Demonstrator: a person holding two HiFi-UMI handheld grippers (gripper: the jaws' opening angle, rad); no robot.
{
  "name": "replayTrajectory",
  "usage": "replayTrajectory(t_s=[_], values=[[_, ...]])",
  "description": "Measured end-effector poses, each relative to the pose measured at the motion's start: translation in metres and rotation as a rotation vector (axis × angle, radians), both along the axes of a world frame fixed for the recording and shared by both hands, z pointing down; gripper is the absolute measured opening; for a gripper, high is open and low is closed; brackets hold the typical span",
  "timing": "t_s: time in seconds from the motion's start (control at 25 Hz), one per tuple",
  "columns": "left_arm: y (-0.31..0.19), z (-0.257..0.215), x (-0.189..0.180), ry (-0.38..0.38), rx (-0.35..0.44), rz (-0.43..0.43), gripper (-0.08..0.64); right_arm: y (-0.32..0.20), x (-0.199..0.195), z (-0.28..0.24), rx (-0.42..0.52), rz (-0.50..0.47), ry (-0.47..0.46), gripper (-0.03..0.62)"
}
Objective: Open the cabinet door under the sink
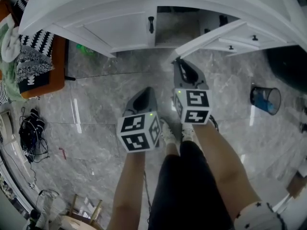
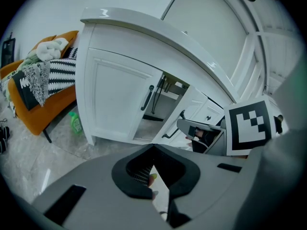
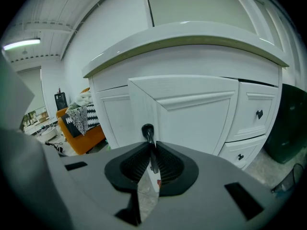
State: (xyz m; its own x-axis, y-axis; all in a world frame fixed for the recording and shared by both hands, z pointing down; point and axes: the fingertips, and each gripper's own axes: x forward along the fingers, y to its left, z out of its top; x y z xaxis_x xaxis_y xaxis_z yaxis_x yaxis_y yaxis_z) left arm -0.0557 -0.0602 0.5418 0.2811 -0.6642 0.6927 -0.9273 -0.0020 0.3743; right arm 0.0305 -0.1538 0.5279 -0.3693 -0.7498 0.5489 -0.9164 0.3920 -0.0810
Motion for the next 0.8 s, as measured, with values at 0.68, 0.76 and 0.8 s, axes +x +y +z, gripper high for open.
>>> replayTrajectory(t_s=[0.68, 0.76, 0.8], values=[[0.022, 0.004, 0.028, -0.017, -0.006, 0.006, 0.005, 0.032, 0.034, 0.002, 0.002, 0.008, 0.018, 0.048], [0.024, 0.003, 0.030, -0.024, -0.002, 0.010, 0.005, 0.035, 0.037, 0.001, 0.001, 0.008, 0.017, 0.048], [0.025, 0.002, 0.030, -0.026, 0.000, 0.010, 0.005, 0.037, 0.039, 0.000, 0.001, 0.008, 0.017, 0.048]])
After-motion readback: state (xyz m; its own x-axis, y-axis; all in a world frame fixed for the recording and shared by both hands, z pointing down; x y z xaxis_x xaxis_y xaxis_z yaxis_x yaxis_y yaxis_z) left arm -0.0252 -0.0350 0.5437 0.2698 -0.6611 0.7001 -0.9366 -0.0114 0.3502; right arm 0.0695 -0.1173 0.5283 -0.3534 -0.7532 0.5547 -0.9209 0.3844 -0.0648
